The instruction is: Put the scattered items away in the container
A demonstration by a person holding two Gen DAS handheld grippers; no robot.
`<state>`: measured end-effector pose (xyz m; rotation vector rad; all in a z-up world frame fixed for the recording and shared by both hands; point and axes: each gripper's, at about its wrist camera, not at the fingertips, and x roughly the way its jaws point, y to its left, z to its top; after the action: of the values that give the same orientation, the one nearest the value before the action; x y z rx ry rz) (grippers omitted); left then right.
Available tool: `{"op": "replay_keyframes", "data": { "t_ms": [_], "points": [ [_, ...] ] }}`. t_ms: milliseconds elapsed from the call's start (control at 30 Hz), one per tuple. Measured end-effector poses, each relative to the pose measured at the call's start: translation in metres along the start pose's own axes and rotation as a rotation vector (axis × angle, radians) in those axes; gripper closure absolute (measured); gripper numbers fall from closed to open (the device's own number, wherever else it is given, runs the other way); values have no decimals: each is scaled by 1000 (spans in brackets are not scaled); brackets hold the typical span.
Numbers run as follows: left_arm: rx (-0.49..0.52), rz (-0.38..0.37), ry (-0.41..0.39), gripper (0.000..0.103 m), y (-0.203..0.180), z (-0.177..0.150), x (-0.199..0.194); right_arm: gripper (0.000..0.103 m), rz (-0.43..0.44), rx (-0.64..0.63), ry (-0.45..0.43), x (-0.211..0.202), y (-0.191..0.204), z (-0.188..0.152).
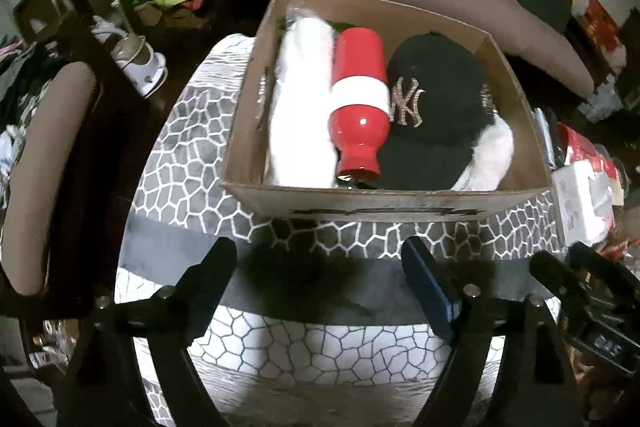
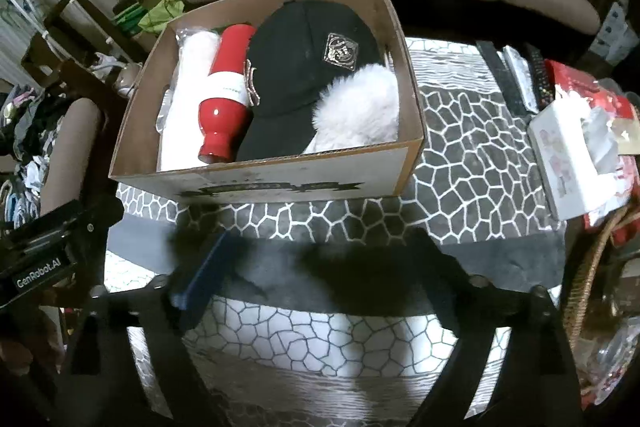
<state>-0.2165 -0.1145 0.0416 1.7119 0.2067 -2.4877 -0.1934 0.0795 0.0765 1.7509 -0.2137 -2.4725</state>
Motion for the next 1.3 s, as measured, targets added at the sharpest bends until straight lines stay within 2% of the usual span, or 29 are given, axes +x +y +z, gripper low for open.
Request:
{"op": "replay_keyframes", "data": {
  "t_ms": [67,100,200,333,500,667,833,1100,1300],
  "points": [
    [17,5,-9,14,-2,-4,5,0,-3,-11,-4,2,0,-5],
    [33,10,-14,8,-4,-7,8,0,-11,-18,-9,2,1,-7],
    [101,29,-36,0,-10,-20,16,0,-50,-32,-31,8,2,-23],
    [199,29,-27,0,-14,-39,25,0,-63,3,-35,19,1,-50],
    [252,25,-15,0,-10,-55,23,0,-76,65,-43,15,3,-83],
    [232,4,-40,0,-5,-67,26,0,-115,68,-62,12,4,-102],
    [180,-20,-76,0,-4,-82,55,0,-98,51,-88,42,-6,-115],
    [149,-30,-202,0,-5,-100,100,0,-39,37,-195,94,-18,-137],
    [166,-36,-289,0,-7,-113,113,0,-24,6,-265,118,-17,-148]
  ]
}}
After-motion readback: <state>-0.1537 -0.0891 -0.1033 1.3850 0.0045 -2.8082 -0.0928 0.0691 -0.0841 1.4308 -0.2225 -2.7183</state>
